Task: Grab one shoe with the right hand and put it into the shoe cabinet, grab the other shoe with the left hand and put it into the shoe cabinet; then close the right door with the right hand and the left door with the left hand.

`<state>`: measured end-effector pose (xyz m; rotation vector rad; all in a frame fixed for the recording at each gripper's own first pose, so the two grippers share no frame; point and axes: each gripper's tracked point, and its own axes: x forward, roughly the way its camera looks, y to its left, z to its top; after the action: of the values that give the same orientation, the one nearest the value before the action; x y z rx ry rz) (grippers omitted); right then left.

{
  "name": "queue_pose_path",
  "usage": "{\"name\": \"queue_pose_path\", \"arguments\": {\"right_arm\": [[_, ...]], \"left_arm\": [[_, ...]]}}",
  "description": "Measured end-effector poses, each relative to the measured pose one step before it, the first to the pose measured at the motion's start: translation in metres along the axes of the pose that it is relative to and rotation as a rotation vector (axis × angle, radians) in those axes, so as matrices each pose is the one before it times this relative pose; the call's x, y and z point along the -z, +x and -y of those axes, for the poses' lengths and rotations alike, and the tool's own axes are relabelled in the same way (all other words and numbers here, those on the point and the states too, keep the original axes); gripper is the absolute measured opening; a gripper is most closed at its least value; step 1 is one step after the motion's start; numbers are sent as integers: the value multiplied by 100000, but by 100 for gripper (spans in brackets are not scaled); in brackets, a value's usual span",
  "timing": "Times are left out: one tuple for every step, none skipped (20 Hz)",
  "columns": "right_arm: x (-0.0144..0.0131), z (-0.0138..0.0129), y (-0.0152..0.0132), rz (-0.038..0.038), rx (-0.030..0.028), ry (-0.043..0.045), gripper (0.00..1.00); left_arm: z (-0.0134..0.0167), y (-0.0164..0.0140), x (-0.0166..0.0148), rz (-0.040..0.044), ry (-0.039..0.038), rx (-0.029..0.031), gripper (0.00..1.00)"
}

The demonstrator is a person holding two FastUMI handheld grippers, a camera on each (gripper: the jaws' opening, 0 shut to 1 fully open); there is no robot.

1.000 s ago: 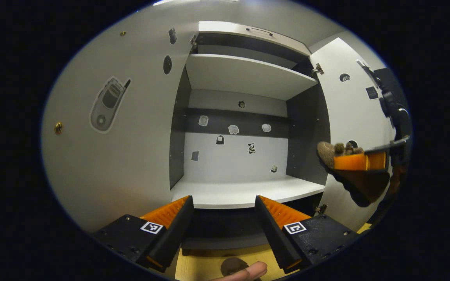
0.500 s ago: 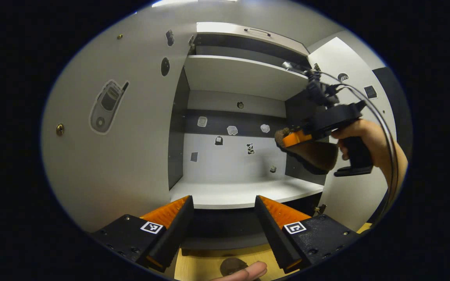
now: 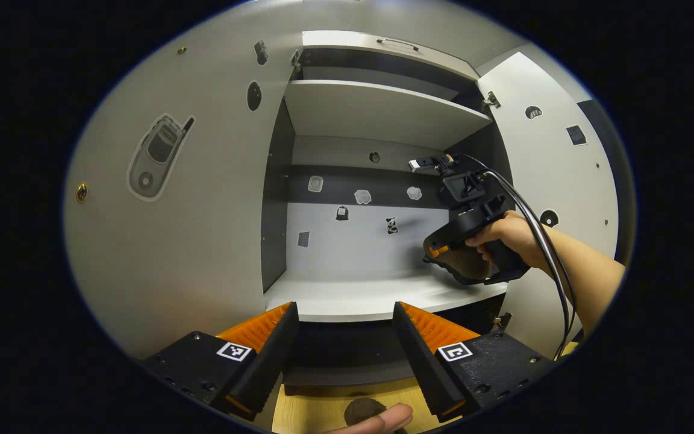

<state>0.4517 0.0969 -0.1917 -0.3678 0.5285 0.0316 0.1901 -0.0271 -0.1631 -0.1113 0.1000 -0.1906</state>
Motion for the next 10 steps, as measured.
{"name": "queue_pose_path", "arguments": {"right_arm": [[346, -51, 530, -1235, -1100, 1359, 1], [423, 75, 282, -1472, -679, 2276, 1], [369, 62, 390, -1097, -782, 1905, 2], [421, 214, 69, -1136, 391, 2616, 7], [119, -102, 164, -231, -879, 675, 8], [-28, -47, -607, 1260, -1034, 21, 12], [-277, -333, -451, 1156, -1259, 1122, 31], [100, -736, -772, 127, -2898, 2522, 51], [143, -579, -756, -85, -2438, 742, 69], [-149, 56, -855, 1647, -54, -1451, 75]], "left_arm": [[-16, 105, 43, -38, 417, -206, 96], [-27, 31, -27, 46, 537, -349, 96], [-109, -30, -10, 228, 296, -319, 96], [60, 103, -84, 464, -214, 212, 96], [25, 58, 38, 252, -652, 483, 96], [52, 37, 46, -30, -508, 439, 96], [-49, 64, 99, -150, 67, 118, 96], [-92, 50, 88, -246, 332, -416, 96], [-106, 59, 118, -461, 270, -494, 96], [-94, 7, 45, -354, 107, -447, 96]]}}
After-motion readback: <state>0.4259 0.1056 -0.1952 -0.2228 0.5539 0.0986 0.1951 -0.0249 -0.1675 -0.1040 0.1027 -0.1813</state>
